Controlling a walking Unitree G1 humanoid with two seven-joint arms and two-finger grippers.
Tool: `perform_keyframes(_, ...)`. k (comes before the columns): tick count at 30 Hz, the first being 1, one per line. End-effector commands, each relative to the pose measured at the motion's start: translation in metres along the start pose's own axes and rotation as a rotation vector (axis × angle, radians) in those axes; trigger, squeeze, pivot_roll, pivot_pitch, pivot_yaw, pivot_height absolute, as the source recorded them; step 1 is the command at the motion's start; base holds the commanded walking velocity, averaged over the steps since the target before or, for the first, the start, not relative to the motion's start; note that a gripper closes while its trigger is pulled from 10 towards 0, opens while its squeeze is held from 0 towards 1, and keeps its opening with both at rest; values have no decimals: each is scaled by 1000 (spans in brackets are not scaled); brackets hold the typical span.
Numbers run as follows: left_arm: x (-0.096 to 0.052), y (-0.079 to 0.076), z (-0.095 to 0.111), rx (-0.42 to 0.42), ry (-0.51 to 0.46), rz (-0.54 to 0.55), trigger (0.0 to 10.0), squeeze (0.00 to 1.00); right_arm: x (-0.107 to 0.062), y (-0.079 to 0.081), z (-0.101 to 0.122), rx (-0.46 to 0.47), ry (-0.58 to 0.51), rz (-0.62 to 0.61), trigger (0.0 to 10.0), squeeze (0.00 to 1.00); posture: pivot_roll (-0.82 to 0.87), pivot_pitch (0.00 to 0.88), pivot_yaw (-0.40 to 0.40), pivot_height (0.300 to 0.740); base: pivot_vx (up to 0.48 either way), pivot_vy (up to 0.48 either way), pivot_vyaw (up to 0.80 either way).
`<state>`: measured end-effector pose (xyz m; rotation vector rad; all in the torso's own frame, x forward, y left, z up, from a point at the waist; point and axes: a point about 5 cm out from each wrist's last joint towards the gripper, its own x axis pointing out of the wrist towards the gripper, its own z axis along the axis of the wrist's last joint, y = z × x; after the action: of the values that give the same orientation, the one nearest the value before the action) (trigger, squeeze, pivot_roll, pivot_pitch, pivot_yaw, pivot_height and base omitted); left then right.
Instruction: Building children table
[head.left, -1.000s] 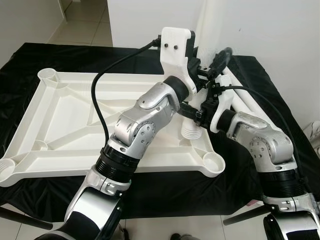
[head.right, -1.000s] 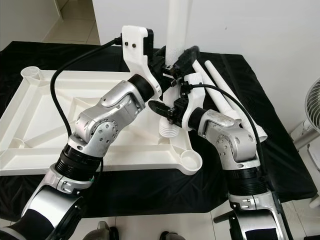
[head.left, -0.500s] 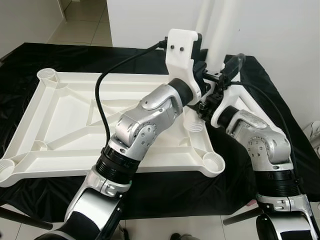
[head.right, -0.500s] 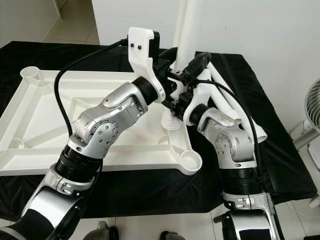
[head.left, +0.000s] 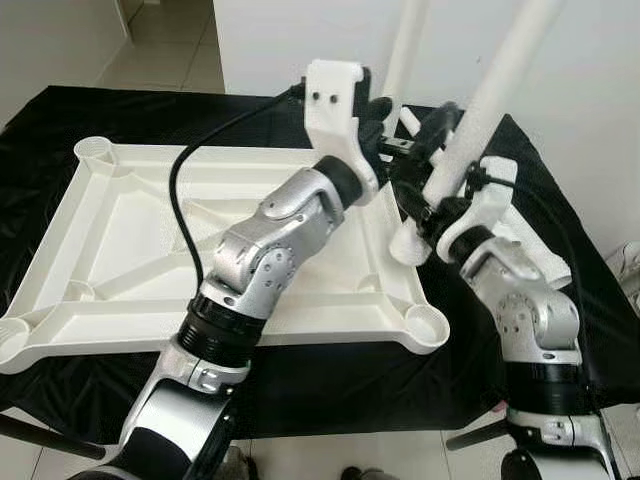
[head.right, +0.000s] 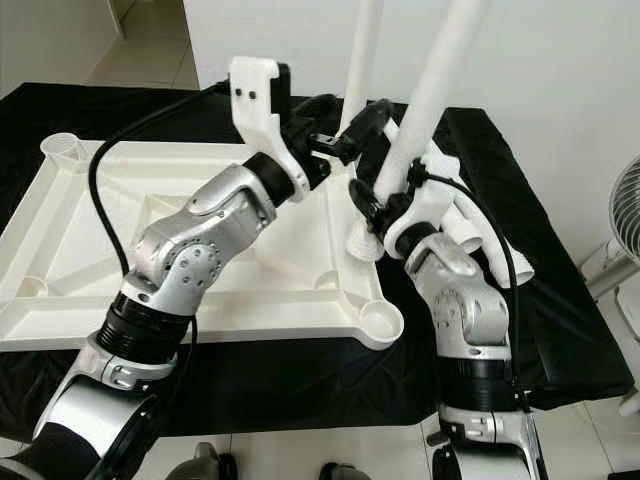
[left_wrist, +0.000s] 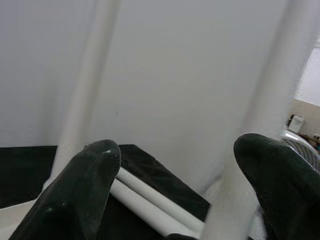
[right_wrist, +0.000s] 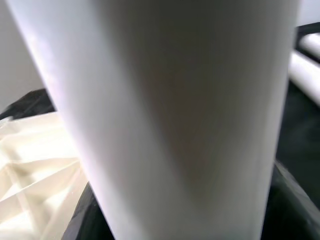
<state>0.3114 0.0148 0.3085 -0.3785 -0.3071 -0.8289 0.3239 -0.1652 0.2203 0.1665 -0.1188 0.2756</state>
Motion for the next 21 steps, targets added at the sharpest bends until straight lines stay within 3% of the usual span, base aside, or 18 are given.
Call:
perform_keyframes(1,-2,-4,-4,1,7,-131,10000,0,-3,-2,7,-21,-48,-29,10000,0,-7,85,-31,740,0,0,0)
perform_keyframes(3,-3,1,-6,17,14,-107,10000,0,-4,-2,7,-28,-69,-49,10000,0,-8,84,-27,740,0,0,0)
perform_keyframes(4,-10,10,-15,62,28,-60,10000,0,-10,4,8,-48,-123,-58,10000,0,-11,89,-18,740,0,0,0)
perform_keyframes(9,-21,16,-27,113,38,-29,10000,0,-19,11,8,-46,-180,-47,10000,0,-15,93,-9,740,0,0,0)
perform_keyframes(13,-31,18,-37,153,77,-40,10000,0,-25,14,10,-41,-220,-40,10000,0,-16,97,-6,740,0,0,0)
perform_keyframes(16,-48,16,-56,209,147,-86,10000,0,-36,20,8,-55,-257,-47,10000,0,-15,101,-2,740,0,0,0)
perform_keyframes(21,-56,16,-63,240,167,-97,10000,0,-42,21,5,-60,-270,-57,10000,0,-16,106,-2,740,0,0,0)
